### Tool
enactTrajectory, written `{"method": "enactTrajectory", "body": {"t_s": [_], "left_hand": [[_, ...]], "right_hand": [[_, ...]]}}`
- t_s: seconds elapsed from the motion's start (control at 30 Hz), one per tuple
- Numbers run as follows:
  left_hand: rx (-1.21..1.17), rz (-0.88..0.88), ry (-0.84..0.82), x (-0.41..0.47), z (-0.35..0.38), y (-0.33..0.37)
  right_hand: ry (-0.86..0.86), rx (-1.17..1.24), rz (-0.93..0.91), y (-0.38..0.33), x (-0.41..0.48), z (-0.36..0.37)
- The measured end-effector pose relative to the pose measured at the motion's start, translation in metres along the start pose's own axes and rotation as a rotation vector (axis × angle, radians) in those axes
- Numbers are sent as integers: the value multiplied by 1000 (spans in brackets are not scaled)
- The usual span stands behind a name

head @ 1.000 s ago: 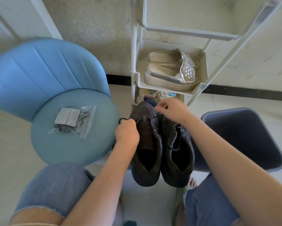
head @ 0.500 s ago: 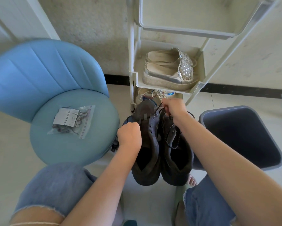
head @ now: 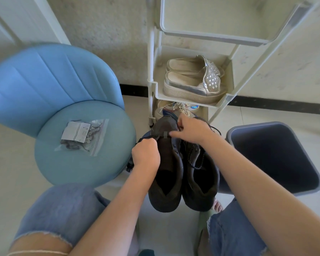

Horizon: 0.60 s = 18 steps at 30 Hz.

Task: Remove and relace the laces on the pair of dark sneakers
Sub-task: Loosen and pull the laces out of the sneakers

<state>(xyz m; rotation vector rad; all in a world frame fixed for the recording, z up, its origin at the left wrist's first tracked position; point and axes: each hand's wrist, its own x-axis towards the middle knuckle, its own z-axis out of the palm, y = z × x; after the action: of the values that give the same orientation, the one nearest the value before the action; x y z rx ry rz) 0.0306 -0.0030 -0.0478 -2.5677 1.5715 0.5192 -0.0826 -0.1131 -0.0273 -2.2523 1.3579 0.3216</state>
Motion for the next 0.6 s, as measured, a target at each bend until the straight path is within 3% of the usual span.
{"method": "enactTrajectory", "body": {"t_s": [0.17,0.27,0.37,0.5,0.53,0.6], "left_hand": [[-9,-1,2,-1,2,4],[13,-1,4,1,4,0],[18,14,0,1,5,-4],[16,33,-23,-2,6,-4],[16,35,-24,-2,7,-3],[21,31,-23,-2,6,-1]], "right_hand": [[-186,-54,67,2,10,8],[-200,373,106,-1,6,3],[61,928,343,5,9,-5],[598,1558,678,28,8,-28],[691,1620,666,31,6,-30],[670,1598,485,27,4,-31]]}}
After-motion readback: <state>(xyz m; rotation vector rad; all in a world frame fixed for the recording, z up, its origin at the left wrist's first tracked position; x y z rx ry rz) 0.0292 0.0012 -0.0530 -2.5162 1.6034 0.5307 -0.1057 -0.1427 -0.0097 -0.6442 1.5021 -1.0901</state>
